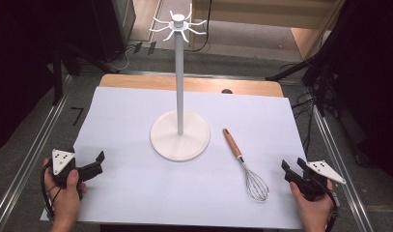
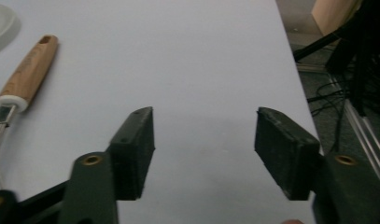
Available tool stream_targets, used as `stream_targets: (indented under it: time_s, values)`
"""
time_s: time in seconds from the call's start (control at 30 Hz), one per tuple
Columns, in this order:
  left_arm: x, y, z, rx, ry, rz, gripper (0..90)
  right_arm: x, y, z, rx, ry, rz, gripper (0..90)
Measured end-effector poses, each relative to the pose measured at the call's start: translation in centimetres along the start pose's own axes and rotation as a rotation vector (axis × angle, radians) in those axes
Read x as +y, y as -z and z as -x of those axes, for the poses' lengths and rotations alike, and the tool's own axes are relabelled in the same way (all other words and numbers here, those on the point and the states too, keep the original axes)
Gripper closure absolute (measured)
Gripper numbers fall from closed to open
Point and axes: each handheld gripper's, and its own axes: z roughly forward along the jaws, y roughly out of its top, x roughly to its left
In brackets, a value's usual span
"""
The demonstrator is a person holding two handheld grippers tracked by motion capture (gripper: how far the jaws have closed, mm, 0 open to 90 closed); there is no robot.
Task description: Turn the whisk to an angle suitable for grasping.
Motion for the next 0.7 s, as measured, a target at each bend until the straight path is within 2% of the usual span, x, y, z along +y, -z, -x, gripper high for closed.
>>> stream_targets:
  time_s: [0.03, 0.07, 0.1, 0.13, 0.23, 0.27, 0.33, 0.37, 0.43, 0.5, 0.57, 0.7]
  values:
    - [0.0, 0.0, 0.0, 0.001, 0.004, 0.002, 0.0, 0.1, 0.0, -0.2, 0.010, -0.007, -0.007, 52.9]
    - [0.0, 0.0, 0.0, 0.002, 0.007, 0.001, 0.0, 0.3, 0.0, -0.6, -0.013, 0.026, -0.008, 61.9]
    - [0.0, 0.0, 0.0, 0.002, 0.008, 0.001, 0.0, 0.3, 0.0, -0.6, -0.013, 0.026, -0.008, 61.9]
    - [0.0, 0.0, 0.0, 0.003, 0.007, 0.000, 0.0, 0.5, 0.0, -0.9, -0.018, 0.038, -0.006, 66.0]
    - [0.0, -0.1, 0.0, 0.011, 0.005, -0.003, 3.4, 1.5, 0.1, -1.4, 0.042, 0.017, -0.059, 73.2]
    - [0.0, -0.1, 0.0, 0.014, 0.004, -0.007, 5.2, 1.8, 0.0, -1.7, 0.043, 0.034, -0.070, 73.8]
    - [0.0, -0.1, 0.0, 0.017, 0.005, -0.011, 5.6, 2.6, -0.3, -2.2, 0.075, 0.067, -0.080, 75.1]
    - [0.0, -0.1, 0.0, 0.017, 0.005, -0.011, 5.6, 2.9, -0.5, -2.4, 0.093, 0.074, -0.101, 78.1]
    - [0.1, -0.1, 0.0, 0.017, 0.004, -0.014, 5.7, 3.8, -1.0, -2.9, 0.134, 0.045, -0.176, 81.4]
    - [0.1, -0.2, 0.0, 0.018, 0.004, -0.017, 5.8, 4.6, -1.4, -3.4, 0.135, 0.055, -0.192, 84.2]
    - [0.1, -0.2, 0.0, 0.015, 0.005, -0.018, 6.4, 5.5, -2.1, -4.1, 0.206, 0.060, -0.248, 87.7]
    - [0.0, -0.1, 0.0, 0.015, 0.006, -0.012, 6.4, 6.9, -3.6, -5.8, 0.207, 0.123, -0.324, 90.0]
